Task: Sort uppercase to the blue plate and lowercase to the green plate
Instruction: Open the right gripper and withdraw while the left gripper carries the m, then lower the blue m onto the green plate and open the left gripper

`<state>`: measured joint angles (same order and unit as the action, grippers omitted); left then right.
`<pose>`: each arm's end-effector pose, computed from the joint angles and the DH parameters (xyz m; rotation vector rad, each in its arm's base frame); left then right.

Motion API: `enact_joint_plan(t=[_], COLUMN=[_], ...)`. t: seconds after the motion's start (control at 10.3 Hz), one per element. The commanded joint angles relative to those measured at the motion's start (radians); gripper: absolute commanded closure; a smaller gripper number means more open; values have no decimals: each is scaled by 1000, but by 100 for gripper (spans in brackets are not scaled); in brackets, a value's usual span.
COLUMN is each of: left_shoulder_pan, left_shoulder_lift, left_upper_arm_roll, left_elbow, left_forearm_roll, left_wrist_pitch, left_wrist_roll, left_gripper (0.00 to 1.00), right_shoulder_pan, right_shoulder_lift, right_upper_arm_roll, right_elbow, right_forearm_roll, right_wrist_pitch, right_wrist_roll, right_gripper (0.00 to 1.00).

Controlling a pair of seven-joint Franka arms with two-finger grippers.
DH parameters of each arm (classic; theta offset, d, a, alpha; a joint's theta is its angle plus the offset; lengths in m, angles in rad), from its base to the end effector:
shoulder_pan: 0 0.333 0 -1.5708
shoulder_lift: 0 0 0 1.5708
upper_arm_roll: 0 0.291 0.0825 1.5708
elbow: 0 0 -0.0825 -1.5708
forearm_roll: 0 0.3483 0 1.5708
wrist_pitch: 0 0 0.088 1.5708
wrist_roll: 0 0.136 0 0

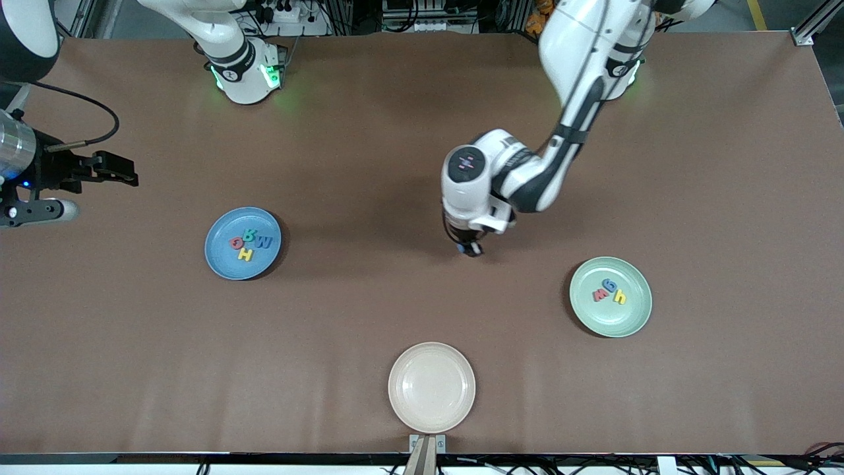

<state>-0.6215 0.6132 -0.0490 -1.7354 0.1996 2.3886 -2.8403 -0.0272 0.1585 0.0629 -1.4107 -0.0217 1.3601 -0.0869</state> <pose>0.5022 -0.3883 0.2062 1.6147 2.6181 0.1568 0.5332 0.0133 0.5392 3.1125 0.1878 -0.3271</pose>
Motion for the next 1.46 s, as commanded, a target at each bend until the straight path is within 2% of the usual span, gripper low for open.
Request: enact_joint_plan(t=[0.0, 0.1, 0.29, 0.39, 0.58, 0.68, 0.78, 0.97, 1.07, 1.36], left_shoulder_pan=[185, 274, 434, 478, 520, 528, 517, 525, 528, 529], left_shoulder_lift=[-82, -92, -98, -96, -90, -86, -82, -95, -101, -107], left_upper_arm_roll=[-25, -26, -31, -32, -38, -38, -38, -38, -38, -38], left_elbow=[-69, -66, -56, -52, -52, -53, -53, -53, -52, -43], left_forearm_roll=[104, 104, 93, 92, 84, 81, 75, 80, 84, 83], left_wrist_pitch=[-9, -9, -6, 0, 6, 6, 3, -5, -6, -9], left_wrist_roll=[-206, -117, 57, 118, 188, 226, 266, 275, 339, 742], left_gripper=[100, 100, 100, 100, 100, 17, 0, 0, 0, 0], right_shoulder_pan=[-14, -17, -39, -49, -68, -68, -65, -30, -28, -31], right_shoulder_lift=[-37, -40, -126, -178, -220, -221, -217, -226, -234, -223], right_upper_arm_roll=[14, 12, 12, 12, 14, 14, 11, -21, -23, -23], right_elbow=[-30, -52, -210, -291, -323, -323, -323, -318, -318, -320], right_forearm_roll=[-12, -11, -11, -9, -3, -3, -3, -3, -3, -3], right_wrist_pitch=[16, 46, 175, 244, 249, 248, 258, 251, 238, 241], right_wrist_roll=[13, 13, 12, 6, 4, 6, 6, 15, 15, 13], right_gripper=[0, 0, 0, 0, 0, 0, 0, 0, 0, 0])
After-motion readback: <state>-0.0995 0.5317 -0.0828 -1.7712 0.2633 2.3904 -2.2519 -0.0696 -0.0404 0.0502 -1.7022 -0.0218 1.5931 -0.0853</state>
